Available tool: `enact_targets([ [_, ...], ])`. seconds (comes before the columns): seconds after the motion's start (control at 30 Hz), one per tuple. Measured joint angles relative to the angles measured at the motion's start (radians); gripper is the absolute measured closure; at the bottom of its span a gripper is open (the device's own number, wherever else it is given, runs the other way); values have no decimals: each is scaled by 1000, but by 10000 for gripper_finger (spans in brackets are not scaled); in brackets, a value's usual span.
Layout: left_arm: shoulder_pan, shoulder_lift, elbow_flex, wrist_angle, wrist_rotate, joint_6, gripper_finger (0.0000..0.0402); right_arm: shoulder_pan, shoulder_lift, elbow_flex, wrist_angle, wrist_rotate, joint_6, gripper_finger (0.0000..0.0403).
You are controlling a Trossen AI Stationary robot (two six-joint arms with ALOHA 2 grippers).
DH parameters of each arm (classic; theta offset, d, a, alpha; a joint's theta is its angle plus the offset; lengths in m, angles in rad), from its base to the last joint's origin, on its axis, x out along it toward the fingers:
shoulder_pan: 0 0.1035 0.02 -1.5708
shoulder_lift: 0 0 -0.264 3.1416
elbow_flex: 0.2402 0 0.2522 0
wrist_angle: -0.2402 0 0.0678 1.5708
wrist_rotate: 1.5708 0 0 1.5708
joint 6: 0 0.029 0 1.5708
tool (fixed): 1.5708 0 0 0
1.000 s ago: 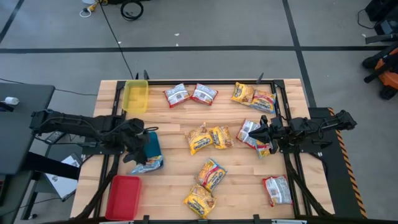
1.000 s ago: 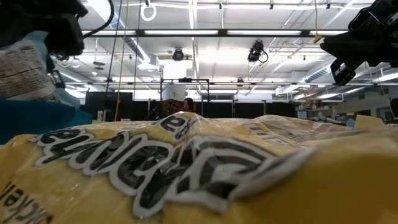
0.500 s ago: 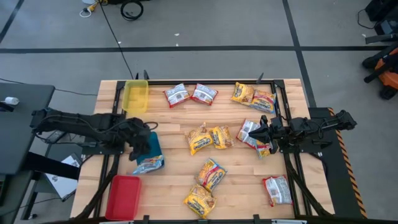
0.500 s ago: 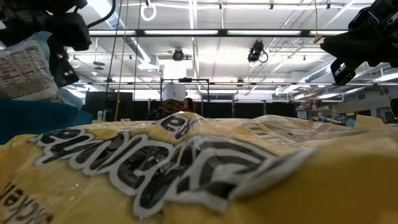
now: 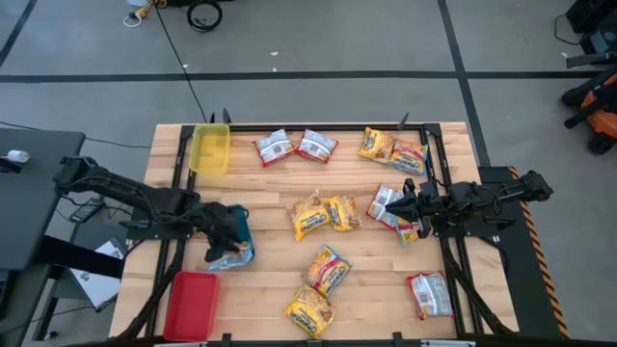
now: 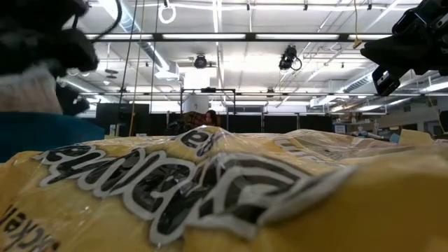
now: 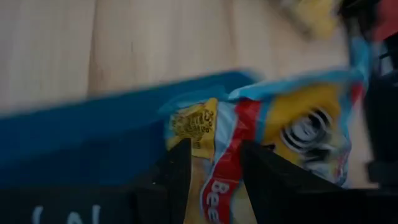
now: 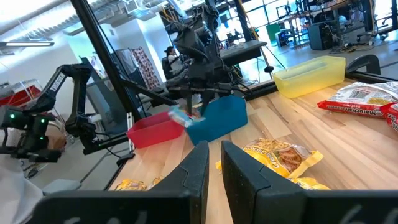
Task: Sort Maruchan noodles
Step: Put the middle left blue noodle pack into the blue bin, then put the bottom blue noodle pack into the blue bin
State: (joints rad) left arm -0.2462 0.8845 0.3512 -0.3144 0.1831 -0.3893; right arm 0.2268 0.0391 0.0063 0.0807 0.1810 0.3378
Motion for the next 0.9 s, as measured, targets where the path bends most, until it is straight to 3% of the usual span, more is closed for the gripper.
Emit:
enact_targets([
  [0.23,20,74,-33,43,10,-47,260,0,0,0,0,0,0,353],
  [0.43,56,84,-31,39,119,-71,260,0,0,0,0,0,0,353],
  [0.57,90,82,-31,75,137,-70,259,-7,-1,0,4,16,-15,353],
  [0.77,146,82,52,72,148,-38,243,-26,-2,5,73,79,-52,353],
  [0.9,182,82,156,-39,194,0,210,-27,-2,5,107,97,-97,353],
])
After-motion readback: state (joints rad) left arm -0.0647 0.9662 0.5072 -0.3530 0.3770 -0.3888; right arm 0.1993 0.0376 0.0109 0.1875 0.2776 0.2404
